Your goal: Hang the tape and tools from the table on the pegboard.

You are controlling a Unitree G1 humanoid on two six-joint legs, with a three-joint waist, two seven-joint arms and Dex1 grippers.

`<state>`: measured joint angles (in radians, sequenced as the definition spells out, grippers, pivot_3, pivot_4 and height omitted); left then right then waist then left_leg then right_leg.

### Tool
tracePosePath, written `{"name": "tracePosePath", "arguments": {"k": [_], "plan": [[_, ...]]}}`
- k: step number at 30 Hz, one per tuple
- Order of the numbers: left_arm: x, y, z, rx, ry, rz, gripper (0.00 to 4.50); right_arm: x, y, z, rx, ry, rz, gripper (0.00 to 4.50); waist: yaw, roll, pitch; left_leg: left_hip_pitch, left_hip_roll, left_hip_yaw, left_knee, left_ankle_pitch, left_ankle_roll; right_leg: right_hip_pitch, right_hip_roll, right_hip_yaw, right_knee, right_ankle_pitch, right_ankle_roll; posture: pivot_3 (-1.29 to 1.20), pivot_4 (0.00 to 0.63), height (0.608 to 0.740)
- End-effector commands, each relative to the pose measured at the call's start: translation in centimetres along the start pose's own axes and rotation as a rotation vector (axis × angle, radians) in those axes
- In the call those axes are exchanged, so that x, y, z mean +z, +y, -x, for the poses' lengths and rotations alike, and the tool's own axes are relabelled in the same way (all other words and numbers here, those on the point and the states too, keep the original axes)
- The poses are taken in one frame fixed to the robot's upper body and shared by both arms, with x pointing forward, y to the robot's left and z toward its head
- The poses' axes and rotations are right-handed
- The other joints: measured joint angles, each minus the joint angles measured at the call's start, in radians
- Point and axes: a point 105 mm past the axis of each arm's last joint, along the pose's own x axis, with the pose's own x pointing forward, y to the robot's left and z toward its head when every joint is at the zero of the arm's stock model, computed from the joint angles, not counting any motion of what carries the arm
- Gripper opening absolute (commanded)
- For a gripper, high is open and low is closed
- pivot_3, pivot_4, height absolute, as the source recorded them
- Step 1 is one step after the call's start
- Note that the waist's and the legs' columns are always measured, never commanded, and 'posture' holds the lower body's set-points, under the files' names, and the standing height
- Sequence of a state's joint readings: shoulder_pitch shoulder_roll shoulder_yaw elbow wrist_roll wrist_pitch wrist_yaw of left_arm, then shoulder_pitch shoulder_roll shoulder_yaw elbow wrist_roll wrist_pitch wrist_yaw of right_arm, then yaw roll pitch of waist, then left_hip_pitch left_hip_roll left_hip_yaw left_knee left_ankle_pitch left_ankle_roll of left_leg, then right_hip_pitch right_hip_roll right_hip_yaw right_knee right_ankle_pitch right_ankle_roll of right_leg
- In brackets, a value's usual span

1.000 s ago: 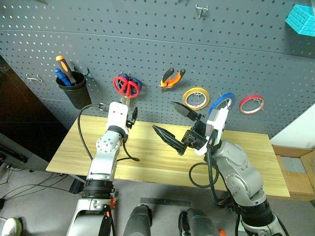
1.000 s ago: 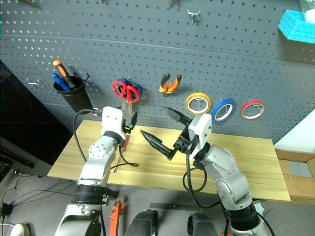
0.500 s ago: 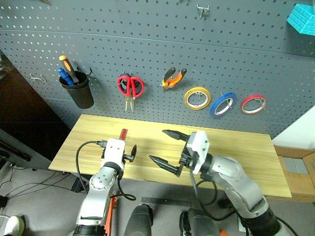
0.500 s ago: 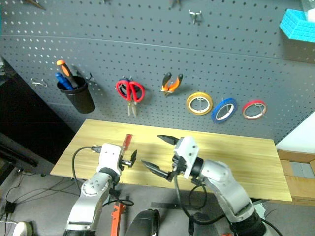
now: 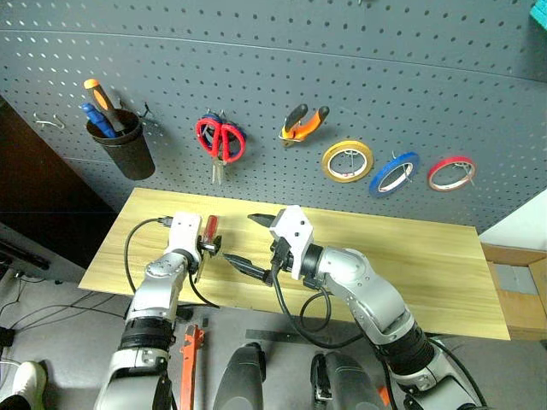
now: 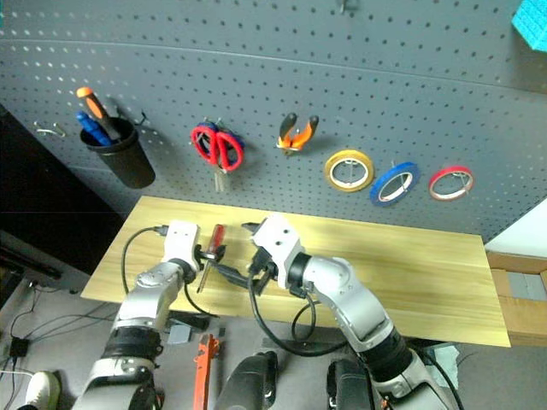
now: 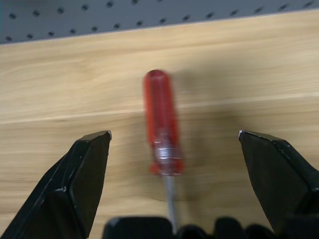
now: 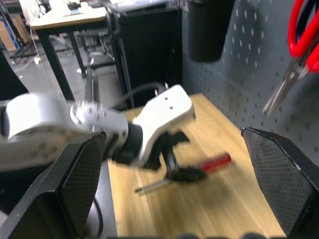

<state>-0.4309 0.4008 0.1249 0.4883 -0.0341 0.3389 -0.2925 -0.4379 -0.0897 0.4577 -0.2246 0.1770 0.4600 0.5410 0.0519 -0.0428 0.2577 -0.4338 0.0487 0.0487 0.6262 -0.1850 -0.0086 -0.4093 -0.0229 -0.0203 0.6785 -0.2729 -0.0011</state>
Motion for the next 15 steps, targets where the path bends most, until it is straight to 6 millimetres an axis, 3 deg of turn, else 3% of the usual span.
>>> {"name": "tracePosePath", "arguments": {"k": [1,10,15], "plan": [[-0.4,0.9,-0.4,-0.014,0.022,0.007,4.39,1.1,-0.2,0.1,-0.006,-0.025,0.018,4.50,-0.001,0.000,0.006,0.000,0.000,0.000,0.000,0.000,0.000,0.000,0.000,0.000,0.000,0.000,0.000,0.14,0.325,0.740],[-1.1,0.5,-1.7,-0.080,0.080,0.005,4.39,1.0,0.0,0.6,-0.020,-0.003,-0.008,4.50,0.001,0.001,0.033,-0.001,0.000,0.000,-0.001,0.000,0.000,-0.001,-0.001,-0.001,0.000,-0.001,0.001,0.13,0.350,0.740],[-0.7,0.1,-2.2,-0.106,0.073,0.012,2.85,0.9,-0.3,0.7,-0.037,0.004,-0.008,4.50,-0.001,0.002,0.045,-0.001,0.001,0.000,-0.001,0.000,-0.001,-0.001,-0.001,-0.002,0.000,-0.003,0.004,0.13,0.355,0.740]]}}
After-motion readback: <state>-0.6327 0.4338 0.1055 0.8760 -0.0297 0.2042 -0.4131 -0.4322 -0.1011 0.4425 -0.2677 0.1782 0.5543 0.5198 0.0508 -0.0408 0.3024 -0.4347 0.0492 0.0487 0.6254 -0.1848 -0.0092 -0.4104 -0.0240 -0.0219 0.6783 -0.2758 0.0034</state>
